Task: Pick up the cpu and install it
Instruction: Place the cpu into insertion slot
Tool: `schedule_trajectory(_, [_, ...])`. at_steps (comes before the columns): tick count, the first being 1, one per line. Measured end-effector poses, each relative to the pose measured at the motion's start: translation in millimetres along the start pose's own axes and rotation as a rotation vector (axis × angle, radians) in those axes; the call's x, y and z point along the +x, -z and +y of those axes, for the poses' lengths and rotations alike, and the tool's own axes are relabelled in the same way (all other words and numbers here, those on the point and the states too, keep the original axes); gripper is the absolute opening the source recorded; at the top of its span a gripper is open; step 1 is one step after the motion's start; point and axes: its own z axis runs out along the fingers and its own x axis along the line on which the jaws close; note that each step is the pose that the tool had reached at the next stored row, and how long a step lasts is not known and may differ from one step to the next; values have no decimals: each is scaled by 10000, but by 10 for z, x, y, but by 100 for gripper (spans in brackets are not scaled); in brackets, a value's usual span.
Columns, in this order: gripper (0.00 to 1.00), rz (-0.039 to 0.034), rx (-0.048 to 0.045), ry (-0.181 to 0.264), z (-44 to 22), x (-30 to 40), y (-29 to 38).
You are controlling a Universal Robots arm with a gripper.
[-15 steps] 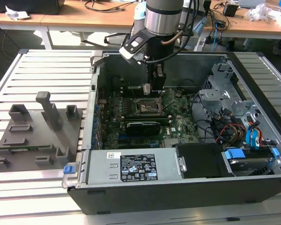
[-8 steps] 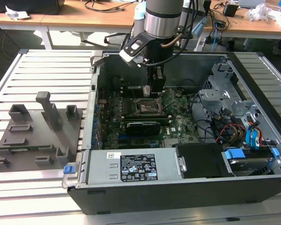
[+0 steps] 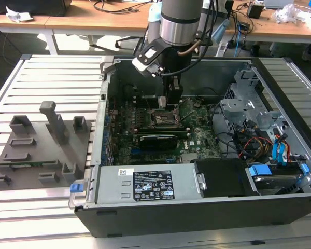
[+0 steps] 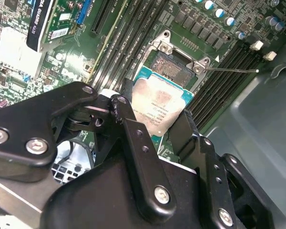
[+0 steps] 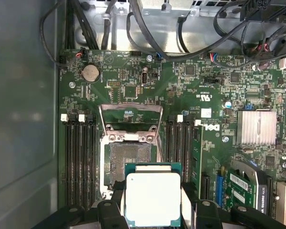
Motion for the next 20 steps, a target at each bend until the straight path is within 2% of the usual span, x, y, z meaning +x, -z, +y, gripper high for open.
schedule_trajectory(8, [55, -1, 0, -1, 0, 6, -38])
schedule_trajectory(17, [55, -1, -1, -1, 2, 64, -100])
schedule_trajectory(20, [55, -1, -1, 1, 4, 83, -148])
